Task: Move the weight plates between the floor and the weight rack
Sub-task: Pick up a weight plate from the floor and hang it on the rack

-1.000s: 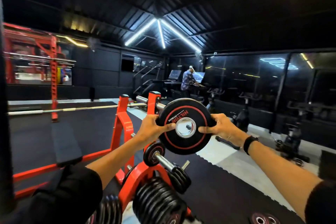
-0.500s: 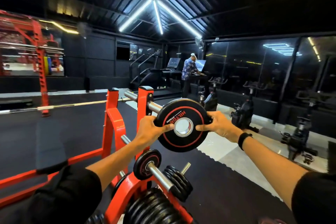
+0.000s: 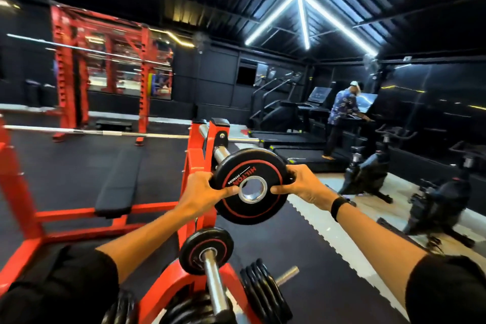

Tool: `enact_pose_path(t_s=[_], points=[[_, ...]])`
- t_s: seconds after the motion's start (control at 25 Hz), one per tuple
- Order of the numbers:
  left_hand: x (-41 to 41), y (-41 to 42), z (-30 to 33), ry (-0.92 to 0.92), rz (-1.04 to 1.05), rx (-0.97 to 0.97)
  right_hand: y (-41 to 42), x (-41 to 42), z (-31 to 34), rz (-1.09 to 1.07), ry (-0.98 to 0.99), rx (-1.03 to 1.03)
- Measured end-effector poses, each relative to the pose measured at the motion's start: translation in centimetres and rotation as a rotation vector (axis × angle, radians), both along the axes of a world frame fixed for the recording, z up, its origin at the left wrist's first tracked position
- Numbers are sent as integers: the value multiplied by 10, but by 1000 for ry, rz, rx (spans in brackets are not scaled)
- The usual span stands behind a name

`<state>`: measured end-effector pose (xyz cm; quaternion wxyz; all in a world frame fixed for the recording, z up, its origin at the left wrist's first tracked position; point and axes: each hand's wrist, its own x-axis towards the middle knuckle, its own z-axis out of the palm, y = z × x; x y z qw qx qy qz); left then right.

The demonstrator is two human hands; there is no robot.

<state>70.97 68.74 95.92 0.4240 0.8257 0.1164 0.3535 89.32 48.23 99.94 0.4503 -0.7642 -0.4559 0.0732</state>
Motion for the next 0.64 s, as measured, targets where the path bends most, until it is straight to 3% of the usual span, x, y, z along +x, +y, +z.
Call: enact_pose_path(t_s=[0.36,0.64], points=[[22,26,-1,98,218,44,57,62,-22,263,8,37],[70,80,7,196,335,73,118,98,-27,128,-85,37]])
